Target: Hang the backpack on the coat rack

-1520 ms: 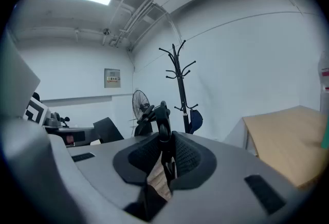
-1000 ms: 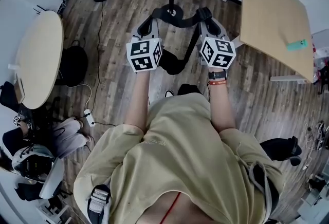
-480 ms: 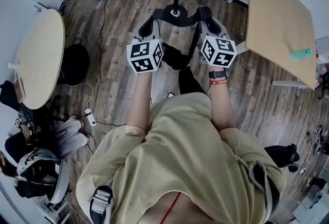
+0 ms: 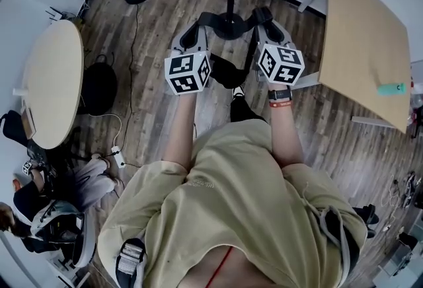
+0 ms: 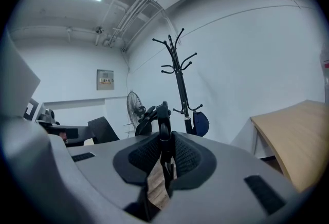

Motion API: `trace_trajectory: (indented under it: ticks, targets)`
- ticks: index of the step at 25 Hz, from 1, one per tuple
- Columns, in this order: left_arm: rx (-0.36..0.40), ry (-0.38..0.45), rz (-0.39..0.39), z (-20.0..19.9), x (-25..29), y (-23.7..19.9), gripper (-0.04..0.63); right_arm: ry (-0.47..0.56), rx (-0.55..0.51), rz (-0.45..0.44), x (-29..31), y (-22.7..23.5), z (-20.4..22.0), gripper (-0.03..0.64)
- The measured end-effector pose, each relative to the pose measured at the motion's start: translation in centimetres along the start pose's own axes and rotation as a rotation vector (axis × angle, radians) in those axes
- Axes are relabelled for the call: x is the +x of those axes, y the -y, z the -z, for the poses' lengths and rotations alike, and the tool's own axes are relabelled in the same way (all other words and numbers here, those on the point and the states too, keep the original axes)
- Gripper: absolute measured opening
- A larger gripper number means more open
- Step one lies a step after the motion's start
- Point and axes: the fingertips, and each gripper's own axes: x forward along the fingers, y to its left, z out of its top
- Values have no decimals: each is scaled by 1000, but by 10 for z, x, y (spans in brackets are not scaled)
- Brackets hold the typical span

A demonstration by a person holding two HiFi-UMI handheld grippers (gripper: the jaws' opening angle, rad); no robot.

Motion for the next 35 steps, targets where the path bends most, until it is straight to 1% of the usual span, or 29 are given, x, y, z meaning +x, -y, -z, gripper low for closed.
trace_trajectory:
  ticks: [4, 11, 22, 30, 35]
  targets:
    - [-11, 1, -9, -11, 40, -9, 25, -11, -4, -14, 38, 14, -12, 75]
    - [-29, -12, -24, -20, 103, -5, 25, -36, 1, -50, 89, 47, -27, 75]
    - [-49, -21, -53, -33, 181, -4, 25, -47, 28, -76, 155, 100, -49, 75]
    - [-57, -10, -99, -51, 238, -5, 25, -48, 45, -127, 204, 131, -68, 75]
    - [-62, 0, -117, -59, 262, -7, 25, -45, 54, -164, 230, 136, -75, 75]
